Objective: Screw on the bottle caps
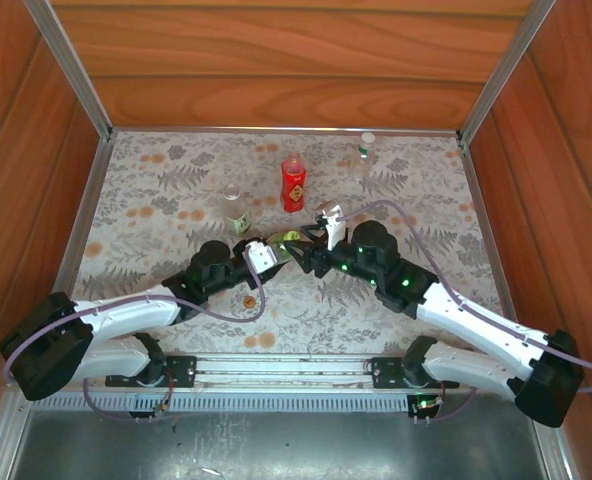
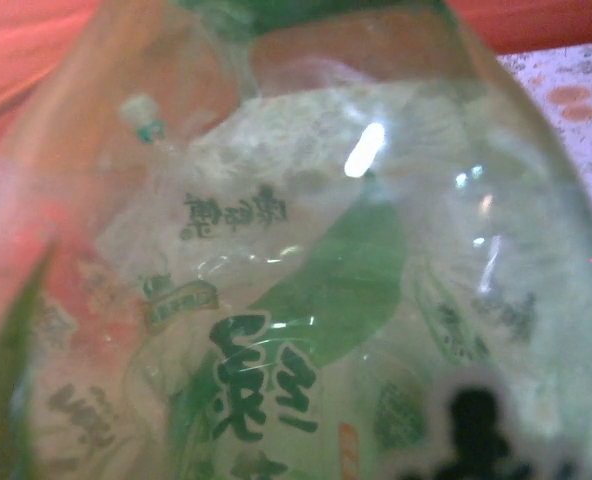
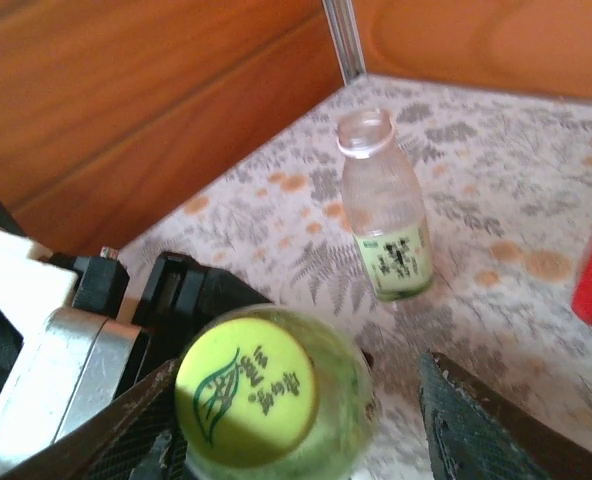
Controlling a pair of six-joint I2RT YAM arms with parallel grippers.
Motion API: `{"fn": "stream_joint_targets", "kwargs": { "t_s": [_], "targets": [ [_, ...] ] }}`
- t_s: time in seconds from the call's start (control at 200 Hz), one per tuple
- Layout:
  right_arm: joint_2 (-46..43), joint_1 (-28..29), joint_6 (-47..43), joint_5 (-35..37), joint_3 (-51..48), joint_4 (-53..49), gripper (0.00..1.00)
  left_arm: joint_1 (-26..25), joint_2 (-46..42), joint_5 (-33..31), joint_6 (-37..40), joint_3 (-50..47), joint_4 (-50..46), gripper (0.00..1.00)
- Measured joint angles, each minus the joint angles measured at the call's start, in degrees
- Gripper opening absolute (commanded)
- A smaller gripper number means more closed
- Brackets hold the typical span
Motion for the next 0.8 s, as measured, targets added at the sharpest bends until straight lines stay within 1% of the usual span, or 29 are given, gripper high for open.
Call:
{"fn": "stream_joint_targets", "kwargs": {
  "t_s": [0.055,0.175,0.2,0.29,0.34,0.38,0.4,0.485,0.53,0.605,0.725,0.799],
  "targets": [
    [0.9,0.0,1.0,-0.3,-0.8,3.3,0.56,0.0,0.2,0.3,-0.6,0.3,0.0,0.51],
    [2.4,0.0,2.6,-1.4,-1.0,7.7,0.33,0.0,0.8,0.8,-1.2,1.0,0.0,0.51],
    [2.4,0.0,2.5,-1.4,-1.0,8.3,0.29,0.0,0.9,0.9,-1.3,1.0,0.0,0.51],
    [2.3,0.0,3.0,-2.0,-1.0,8.8,0.23,0.0,0.9,1.2,-1.8,1.2,0.1,0.52],
    [2.3,0.0,2.8,-2.1,-1.0,8.8,0.21,0.0,0.9,1.2,-1.8,1.2,0.2,0.52],
    [2.1,0.0,2.5,-2.1,-1.0,8.6,0.19,0.0,0.9,1.2,-1.8,1.2,0.3,0.55],
    [2.0,0.0,2.2,-2.1,-1.0,8.4,0.18,0.0,0.9,1.2,-1.8,1.2,0.3,0.58],
    [1.3,0.0,1.2,-1.8,-0.7,6.9,0.18,0.0,0.9,1.2,-2.1,1.2,0.4,0.79],
    [0.8,0.0,0.1,-1.3,-0.4,6.0,0.18,0.0,0.9,1.2,-1.9,1.2,0.4,0.89],
    [-0.1,0.0,-2.1,0.7,0.0,4.1,0.21,0.0,0.7,1.1,-2.1,1.1,0.4,1.0],
    [-1.2,-0.3,-6.8,6.4,1.4,0.2,0.19,0.0,-0.7,0.4,-4.2,0.3,0.5,1.0],
    [-1.2,-1.9,-10.6,10.4,3.2,-2.5,0.19,0.0,-1.8,-0.2,-6.8,-0.3,0.6,1.0]
  ]
}}
